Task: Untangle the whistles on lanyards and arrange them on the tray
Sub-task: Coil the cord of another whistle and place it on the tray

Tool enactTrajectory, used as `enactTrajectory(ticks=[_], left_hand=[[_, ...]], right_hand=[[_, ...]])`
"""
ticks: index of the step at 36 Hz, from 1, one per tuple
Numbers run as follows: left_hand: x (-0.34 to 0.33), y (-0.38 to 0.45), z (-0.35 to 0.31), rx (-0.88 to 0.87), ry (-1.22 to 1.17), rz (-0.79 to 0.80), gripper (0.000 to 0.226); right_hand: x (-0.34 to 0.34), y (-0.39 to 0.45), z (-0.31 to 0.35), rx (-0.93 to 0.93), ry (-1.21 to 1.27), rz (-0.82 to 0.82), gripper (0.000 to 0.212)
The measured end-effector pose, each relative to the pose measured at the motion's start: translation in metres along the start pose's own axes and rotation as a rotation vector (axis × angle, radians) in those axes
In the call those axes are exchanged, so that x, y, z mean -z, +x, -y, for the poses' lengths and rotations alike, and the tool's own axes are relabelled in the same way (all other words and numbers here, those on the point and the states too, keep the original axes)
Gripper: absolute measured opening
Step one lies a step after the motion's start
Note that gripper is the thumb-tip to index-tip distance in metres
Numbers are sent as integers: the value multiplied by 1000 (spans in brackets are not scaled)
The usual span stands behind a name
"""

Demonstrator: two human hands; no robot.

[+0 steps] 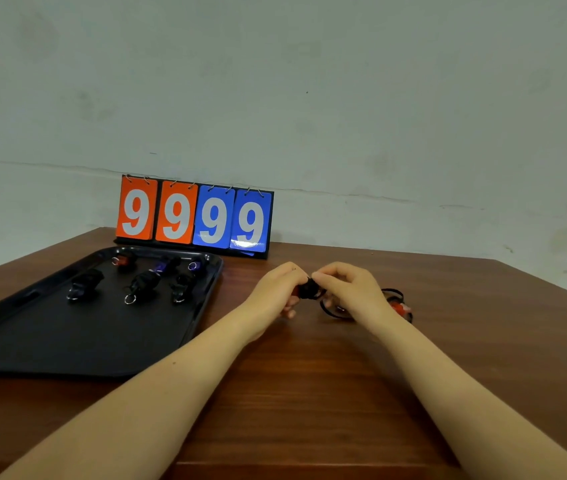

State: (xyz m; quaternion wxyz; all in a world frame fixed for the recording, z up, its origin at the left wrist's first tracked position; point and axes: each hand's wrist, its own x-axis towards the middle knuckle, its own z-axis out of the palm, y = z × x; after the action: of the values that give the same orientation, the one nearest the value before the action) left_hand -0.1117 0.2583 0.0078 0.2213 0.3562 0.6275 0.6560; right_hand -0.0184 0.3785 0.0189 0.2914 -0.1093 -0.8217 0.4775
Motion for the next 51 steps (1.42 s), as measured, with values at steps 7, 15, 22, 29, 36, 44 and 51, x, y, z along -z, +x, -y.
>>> enactTrajectory(ticks=[7, 15, 22, 29, 36, 44, 51], left_hand=[[-9, 4, 0, 27, -131, -47, 16], [-8, 1, -4, -22, -355, -31, 13], [-5, 0, -3, 33, -252, -29, 19], [-4, 2, -3, 125, -300, -82, 27], [-1, 0, -9, 69, -386, -81, 25], [2, -1, -11, 61, -409, -114, 28], [5, 2, -7, 128, -327, -188, 26]], right_hand=[[3, 3, -2, -262, 581, 141, 13], [0, 4, -2, -367, 818, 175, 23], [-2, 6, -6, -356, 759, 123, 29], [-6, 1, -2, -269, 694, 187, 22], [-15, -2, -2, -70, -63, 112, 14], [-13, 0, -2, -49, 86, -3, 13], [-16, 0, -2, 20, 23, -38, 18]])
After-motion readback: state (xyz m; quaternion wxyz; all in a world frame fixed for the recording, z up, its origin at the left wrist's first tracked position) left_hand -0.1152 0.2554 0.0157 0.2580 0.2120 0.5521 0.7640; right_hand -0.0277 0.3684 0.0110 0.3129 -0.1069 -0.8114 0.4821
